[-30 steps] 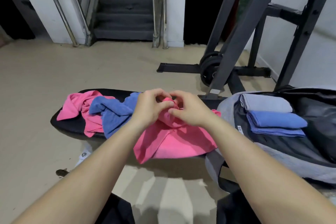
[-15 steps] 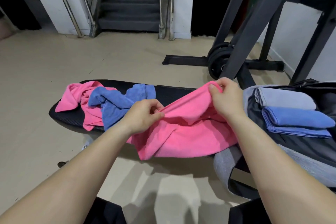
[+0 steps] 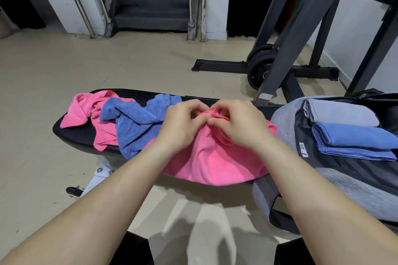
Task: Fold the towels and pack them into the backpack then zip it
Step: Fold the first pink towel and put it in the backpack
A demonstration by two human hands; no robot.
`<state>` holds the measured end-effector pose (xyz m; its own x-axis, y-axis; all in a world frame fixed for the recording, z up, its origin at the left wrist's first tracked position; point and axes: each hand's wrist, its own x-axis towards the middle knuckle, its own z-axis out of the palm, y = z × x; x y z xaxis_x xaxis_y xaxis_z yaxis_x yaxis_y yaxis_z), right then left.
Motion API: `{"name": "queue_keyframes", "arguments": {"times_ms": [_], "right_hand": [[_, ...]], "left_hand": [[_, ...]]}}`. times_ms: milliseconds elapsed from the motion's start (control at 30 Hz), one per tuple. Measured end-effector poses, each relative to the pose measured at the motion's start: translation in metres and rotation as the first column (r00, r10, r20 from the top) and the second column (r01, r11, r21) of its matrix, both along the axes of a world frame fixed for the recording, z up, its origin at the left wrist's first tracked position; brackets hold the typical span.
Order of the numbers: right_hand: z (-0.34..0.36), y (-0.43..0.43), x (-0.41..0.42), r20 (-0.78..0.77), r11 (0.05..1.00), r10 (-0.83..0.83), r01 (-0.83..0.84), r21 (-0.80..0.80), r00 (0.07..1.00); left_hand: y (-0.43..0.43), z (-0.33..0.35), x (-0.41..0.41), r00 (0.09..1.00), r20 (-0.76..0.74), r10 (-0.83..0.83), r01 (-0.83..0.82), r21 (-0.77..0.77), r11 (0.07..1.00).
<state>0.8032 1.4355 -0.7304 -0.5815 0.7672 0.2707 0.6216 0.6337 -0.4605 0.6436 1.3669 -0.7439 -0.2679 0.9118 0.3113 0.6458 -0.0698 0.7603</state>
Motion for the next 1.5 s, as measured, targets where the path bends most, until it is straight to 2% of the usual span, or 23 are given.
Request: {"name": "queue_keyframes", "arguments": {"times_ms": [100,233,333,400,467,600,700,833,933,1067,1200,1300,1400,1500], "right_hand": [[-0.001,0.008,0.008,-0.011,0.989,-0.146,0.146,0.021,0.989],[0.001,0.026,0.026,-0.182,0.915,-0.397,0.402,-0.011,0.899],[0.004,0.038,0.046,-0.196,0.811,-0.579,0.583,-0.046,0.791],[0.003,0.042,0.056,-0.174,0.777,-0.628,0.626,-0.075,0.759],[0.000,0.042,0.058,-0.131,0.808,-0.589,0.582,-0.091,0.797],[0.011,0.023,0.036,-0.077,0.968,-0.233,0.223,-0.113,0.970],[0.014,0.006,0.014,-0.087,0.991,-0.037,0.025,-0.132,0.996],[0.001,-0.003,-0.003,-0.051,0.989,0.080,-0.086,-0.124,0.996],[-0.004,0.004,0.001,-0.075,0.990,0.029,-0.039,-0.135,0.997],[-0.002,0.017,0.014,-0.024,0.982,-0.181,0.180,-0.058,0.983],[-0.006,0.037,0.036,-0.110,0.922,-0.388,0.384,-0.055,0.915],[-0.007,0.042,0.043,-0.169,0.934,-0.355,0.340,-0.111,0.920],[-0.007,0.038,0.035,-0.198,0.960,-0.270,0.249,-0.124,0.942],[-0.006,0.032,0.027,-0.206,0.984,-0.150,0.126,-0.122,0.967]], "left_hand": [[-0.003,-0.005,0.001,0.997,0.070,-0.013,0.017,-0.058,0.998],[-0.013,-0.015,-0.007,0.990,-0.110,-0.087,0.061,-0.222,0.973],[-0.020,-0.016,-0.028,0.991,-0.132,-0.033,-0.002,-0.254,0.967],[-0.024,-0.014,-0.044,0.991,-0.134,0.019,-0.051,-0.240,0.969],[-0.027,-0.011,-0.055,0.993,-0.108,0.055,-0.076,-0.198,0.977],[-0.025,-0.005,-0.052,0.996,-0.075,0.052,-0.061,-0.131,0.989],[-0.019,0.000,-0.034,0.999,-0.053,0.002,-0.007,-0.101,0.995],[-0.013,0.005,-0.013,0.998,-0.019,-0.068,0.067,-0.064,0.996],[-0.012,0.004,-0.011,0.997,-0.029,-0.077,0.075,-0.079,0.994],[-0.013,0.001,-0.020,0.997,-0.051,-0.051,0.045,-0.110,0.993],[-0.019,0.000,-0.038,0.997,-0.079,0.010,-0.020,-0.120,0.993],[-0.023,0.002,-0.044,1.000,-0.007,0.016,-0.017,-0.101,0.995],[-0.023,0.003,-0.036,1.000,0.027,0.016,-0.013,-0.103,0.995],[-0.023,0.008,-0.021,0.993,0.120,-0.005,0.017,-0.098,0.995]]}}
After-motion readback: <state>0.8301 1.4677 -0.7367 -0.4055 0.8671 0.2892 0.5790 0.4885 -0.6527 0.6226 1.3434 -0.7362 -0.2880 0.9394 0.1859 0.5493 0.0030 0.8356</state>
